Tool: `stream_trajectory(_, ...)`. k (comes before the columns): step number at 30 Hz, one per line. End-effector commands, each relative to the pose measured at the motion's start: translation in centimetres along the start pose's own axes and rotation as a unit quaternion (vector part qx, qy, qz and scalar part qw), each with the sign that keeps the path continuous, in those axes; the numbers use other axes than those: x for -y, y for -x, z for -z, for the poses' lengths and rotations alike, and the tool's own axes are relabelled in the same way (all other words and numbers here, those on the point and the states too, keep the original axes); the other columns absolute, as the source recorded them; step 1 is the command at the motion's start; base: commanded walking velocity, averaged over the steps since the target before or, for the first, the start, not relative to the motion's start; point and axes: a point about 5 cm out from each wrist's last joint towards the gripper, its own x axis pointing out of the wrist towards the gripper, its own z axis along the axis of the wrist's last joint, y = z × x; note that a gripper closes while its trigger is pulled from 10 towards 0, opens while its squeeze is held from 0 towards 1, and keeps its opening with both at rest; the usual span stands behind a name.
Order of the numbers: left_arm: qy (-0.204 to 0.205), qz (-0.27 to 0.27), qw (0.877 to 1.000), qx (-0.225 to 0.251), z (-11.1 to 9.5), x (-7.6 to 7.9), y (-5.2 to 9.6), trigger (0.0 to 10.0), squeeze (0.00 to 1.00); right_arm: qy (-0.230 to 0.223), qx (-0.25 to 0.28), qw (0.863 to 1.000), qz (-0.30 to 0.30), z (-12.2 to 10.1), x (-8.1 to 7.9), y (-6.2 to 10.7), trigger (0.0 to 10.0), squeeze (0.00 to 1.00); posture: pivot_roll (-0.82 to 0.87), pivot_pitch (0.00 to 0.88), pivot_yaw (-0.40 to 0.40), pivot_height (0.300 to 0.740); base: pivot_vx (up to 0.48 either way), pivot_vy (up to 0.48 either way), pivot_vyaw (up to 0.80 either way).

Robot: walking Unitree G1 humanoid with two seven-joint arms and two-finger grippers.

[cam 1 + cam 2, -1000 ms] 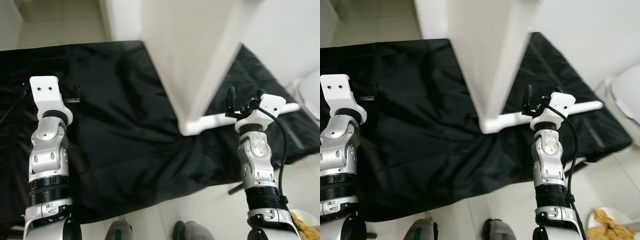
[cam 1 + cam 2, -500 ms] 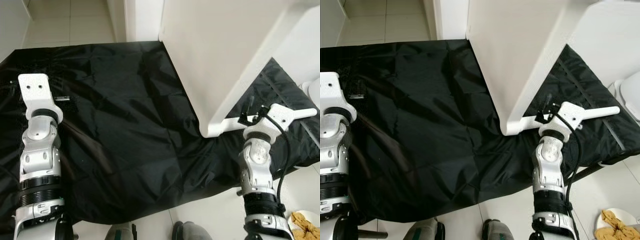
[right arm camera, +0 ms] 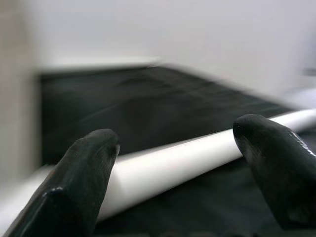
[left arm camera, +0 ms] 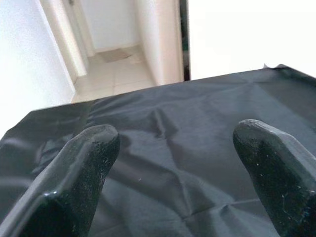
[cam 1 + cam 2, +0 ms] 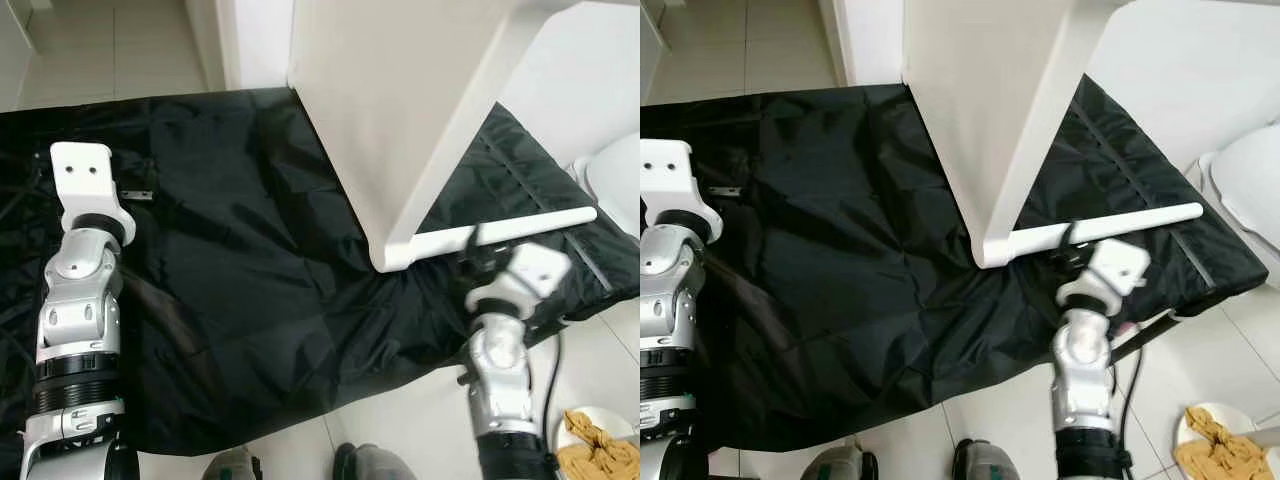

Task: Building children table

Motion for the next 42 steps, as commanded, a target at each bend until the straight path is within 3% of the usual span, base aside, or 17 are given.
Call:
stream_trajectory(1,-0.004,0.017,1.000,0.007,-0.1,0.0,0.2,10.0,0.00,-0.005,0.012,1.000,-0.024,-0.5,-0.2,0.1,10.0,0.00,0.08,0.101,-0.016,0.740,0.000,0.000,0.00)
stream_trajectory(3,-0.008,0.021,1.000,0.007,-0.2,0.0,0.3,10.0,0.00,-0.024,0.003,0.996,-0.086,-0.6,-0.9,0.9,10.0,0.00,0.08,0.106,-0.014,0.740,0.000,0.000,0.00)
stream_trajectory(6,-0.009,0.021,1.000,0.007,-0.1,0.0,0.3,10.0,0.00,-0.038,0.000,0.993,-0.114,-0.7,-1.2,1.0,10.0,0.00,0.07,0.110,-0.014,0.740,0.000,0.000,0.00)
stream_trajectory(7,-0.006,0.027,1.000,0.009,-0.2,0.2,0.3,10.0,0.00,-0.066,0.002,0.986,-0.155,-1.4,-1.8,0.7,10.0,0.00,0.07,0.111,-0.013,0.740,0.000,0.000,0.00)
stream_trajectory(17,-0.016,0.027,0.999,0.010,-0.3,0.4,0.4,10.0,0.00,-0.105,0.024,0.969,-0.224,-3.1,-3.3,-1.9,10.0,0.00,0.09,0.107,-0.031,0.740,0.000,0.000,0.00)
stream_trajectory(23,-0.018,0.023,1.000,0.007,-0.2,0.3,0.7,10.0,0.00,-0.120,0.030,0.965,-0.233,-3.7,-3.4,-2.9,10.0,0.00,0.10,0.106,-0.040,0.740,0.000,0.000,0.00)
stream_trajectory(24,-0.021,0.021,1.000,0.003,-0.1,0.3,0.8,10.0,0.00,-0.139,0.029,0.960,-0.243,-4.1,-3.6,-3.8,10.0,0.00,0.10,0.106,-0.042,0.740,0.000,0.000,0.00)
stream_trajectory(25,-0.021,0.021,1.000,0.003,-0.1,0.3,0.8,10.0,0.00,-0.139,0.029,0.960,-0.243,-4.1,-3.6,-3.8,10.0,0.00,0.10,0.106,-0.042,0.740,0.000,0.000,0.00)
stream_trajectory(30,-0.028,0.018,0.999,0.006,-0.2,0.3,1.0,10.0,0.00,-0.173,-0.001,0.933,-0.316,-3.8,-4.7,-3.6,10.0,0.00,0.11,0.103,-0.050,0.740,0.000,0.000,0.00)
stream_trajectory(33,-0.027,0.017,0.999,0.006,-0.2,0.2,1.1,10.0,0.00,-0.172,-0.002,0.932,-0.320,-3.7,-4.8,-3.5,10.0,0.00,0.12,0.103,-0.053,0.740,0.000,0.000,0.00)
stream_trajectory(34,-0.025,0.014,1.000,0.006,-0.2,0.1,1.2,10.0,0.00,-0.177,-0.019,0.924,-0.338,-3.2,-4.9,-3.2,10.0,0.00,0.12,0.099,-0.059,0.740,0.000,0.000,0.00)
stream_trajectory(42,-0.023,0.013,1.000,0.009,-0.3,0.0,1.3,10.0,0.00,-0.166,-0.038,0.920,-0.353,-2.1,-4.9,-2.8,10.0,0.00,0.12,0.091,-0.059,0.740,0.000,0.000,0.00)
